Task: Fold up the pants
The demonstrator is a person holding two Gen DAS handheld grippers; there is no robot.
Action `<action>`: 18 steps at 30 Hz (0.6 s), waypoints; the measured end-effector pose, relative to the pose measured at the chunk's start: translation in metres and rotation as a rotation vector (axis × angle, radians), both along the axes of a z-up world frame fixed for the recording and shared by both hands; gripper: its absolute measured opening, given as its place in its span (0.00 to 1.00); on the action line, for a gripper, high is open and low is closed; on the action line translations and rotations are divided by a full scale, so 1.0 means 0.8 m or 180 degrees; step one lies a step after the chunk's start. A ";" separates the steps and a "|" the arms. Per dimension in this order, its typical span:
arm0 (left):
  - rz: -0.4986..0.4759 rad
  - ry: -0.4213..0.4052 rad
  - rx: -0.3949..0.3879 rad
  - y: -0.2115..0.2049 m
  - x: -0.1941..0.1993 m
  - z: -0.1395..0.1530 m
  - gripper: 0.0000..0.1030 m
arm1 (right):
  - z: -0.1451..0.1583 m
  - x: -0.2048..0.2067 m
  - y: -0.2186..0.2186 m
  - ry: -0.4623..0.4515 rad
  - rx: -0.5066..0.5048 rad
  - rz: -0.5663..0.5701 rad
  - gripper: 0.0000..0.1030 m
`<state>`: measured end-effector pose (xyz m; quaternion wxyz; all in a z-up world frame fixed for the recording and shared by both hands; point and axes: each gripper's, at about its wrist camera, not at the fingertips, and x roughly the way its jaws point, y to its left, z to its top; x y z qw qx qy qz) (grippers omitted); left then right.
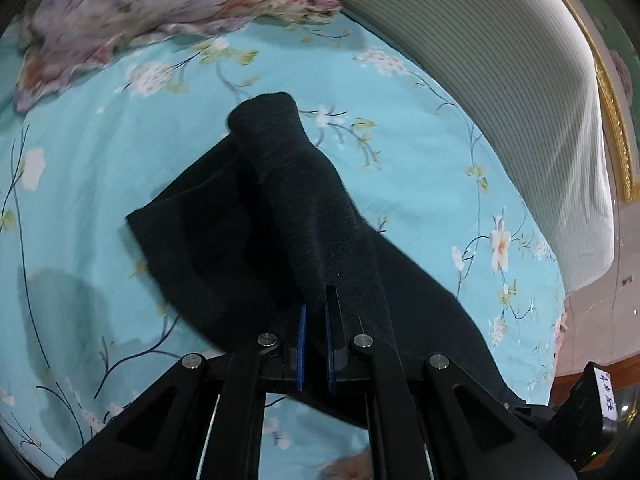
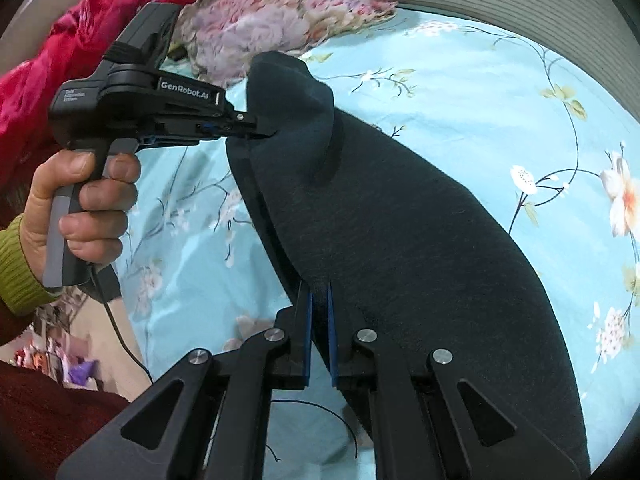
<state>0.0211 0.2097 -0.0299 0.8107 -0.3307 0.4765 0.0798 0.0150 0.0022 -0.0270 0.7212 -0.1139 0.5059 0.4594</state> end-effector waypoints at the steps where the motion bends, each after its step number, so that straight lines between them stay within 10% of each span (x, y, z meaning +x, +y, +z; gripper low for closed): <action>1: 0.0003 0.0000 -0.0010 0.003 -0.004 -0.005 0.06 | -0.001 -0.001 0.001 -0.0001 -0.0022 0.0009 0.07; 18: -0.0059 0.0186 -0.0071 0.018 -0.030 -0.049 0.10 | -0.016 0.000 0.021 0.0135 -0.0338 0.0080 0.11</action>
